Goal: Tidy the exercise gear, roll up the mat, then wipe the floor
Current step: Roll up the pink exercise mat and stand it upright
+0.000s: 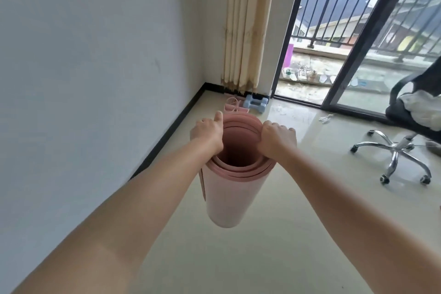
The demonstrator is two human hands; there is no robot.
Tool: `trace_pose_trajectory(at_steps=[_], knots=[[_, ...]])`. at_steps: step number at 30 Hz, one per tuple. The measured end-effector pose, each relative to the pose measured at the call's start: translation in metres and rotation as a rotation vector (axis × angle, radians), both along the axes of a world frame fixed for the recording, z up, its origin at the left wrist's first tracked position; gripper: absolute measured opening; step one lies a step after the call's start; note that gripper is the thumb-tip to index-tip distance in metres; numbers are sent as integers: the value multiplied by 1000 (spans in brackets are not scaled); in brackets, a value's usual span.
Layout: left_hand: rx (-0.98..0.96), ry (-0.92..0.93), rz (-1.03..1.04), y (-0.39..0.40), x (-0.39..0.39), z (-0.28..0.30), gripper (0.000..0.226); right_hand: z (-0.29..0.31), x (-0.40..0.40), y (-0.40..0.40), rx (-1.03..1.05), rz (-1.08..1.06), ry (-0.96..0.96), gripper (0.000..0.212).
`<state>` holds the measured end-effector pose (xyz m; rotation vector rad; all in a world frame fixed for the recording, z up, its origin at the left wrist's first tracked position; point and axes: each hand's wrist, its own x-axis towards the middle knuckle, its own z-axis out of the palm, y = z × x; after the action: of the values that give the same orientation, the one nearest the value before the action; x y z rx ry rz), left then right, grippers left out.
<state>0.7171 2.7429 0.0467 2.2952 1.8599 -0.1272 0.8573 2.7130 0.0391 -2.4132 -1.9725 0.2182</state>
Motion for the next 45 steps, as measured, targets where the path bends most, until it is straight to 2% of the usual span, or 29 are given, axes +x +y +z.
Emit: trace_pose_trajectory(at_steps=[12,24,30,40,45], knots=[[-79,10,191,364,110,-37,56,-41,104,375,-72,39,88,42],[-186,-3,268,697,142,-101,52,-92,135,724,-232,127,71,43],[-231,7,322,831,152,-117,53,-108,144,861,-280,150,90,46],[-268,39,450,1063,175,-173,49,-168,164,1108,-402,253,113,53],[-337,47,452,1153,182,-204,51,-199,170,1199,-462,228,143,54]])
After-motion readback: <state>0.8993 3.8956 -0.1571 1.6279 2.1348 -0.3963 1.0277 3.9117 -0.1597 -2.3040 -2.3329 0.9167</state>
